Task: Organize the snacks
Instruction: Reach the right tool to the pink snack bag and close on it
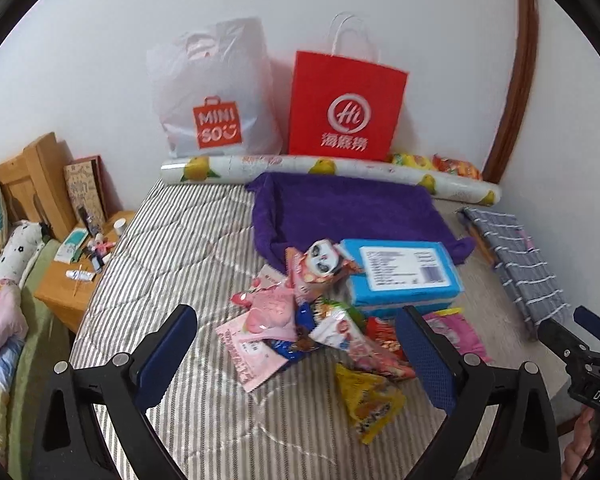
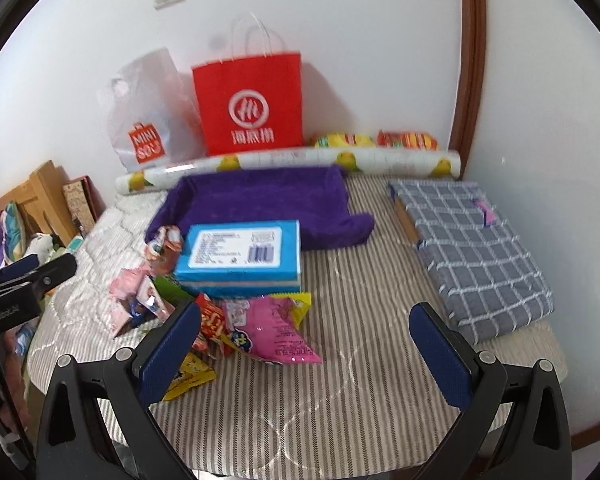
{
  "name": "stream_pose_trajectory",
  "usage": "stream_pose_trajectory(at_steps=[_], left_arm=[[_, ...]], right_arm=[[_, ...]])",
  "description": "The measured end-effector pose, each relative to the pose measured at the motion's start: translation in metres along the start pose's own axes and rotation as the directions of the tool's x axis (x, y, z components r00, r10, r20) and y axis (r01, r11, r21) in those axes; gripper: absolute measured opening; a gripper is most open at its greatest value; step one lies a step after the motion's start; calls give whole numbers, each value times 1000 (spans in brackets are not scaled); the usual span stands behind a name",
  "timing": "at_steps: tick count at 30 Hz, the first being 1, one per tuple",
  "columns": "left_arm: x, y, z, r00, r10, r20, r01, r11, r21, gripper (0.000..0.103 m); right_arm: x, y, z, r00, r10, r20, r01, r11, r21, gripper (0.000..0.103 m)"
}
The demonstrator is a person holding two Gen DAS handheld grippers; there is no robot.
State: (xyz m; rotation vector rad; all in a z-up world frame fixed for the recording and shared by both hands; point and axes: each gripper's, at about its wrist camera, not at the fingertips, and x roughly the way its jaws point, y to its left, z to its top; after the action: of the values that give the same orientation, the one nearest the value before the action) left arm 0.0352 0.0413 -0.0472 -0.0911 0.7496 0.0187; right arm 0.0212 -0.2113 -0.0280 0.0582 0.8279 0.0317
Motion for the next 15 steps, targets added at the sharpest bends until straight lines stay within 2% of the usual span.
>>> stream_pose_trajectory(at_steps=[4,15], left_arm=[[21,12,-3,999,6,-38,-7,1000,-29,100],[62,45,-7,993,5,-118,-12,998,-61,100]], right_arm=[[30,-4,-6,996,61,-68,-58,997,43,102],[92,13,-12,979,82,-187,-82,997,6,100]])
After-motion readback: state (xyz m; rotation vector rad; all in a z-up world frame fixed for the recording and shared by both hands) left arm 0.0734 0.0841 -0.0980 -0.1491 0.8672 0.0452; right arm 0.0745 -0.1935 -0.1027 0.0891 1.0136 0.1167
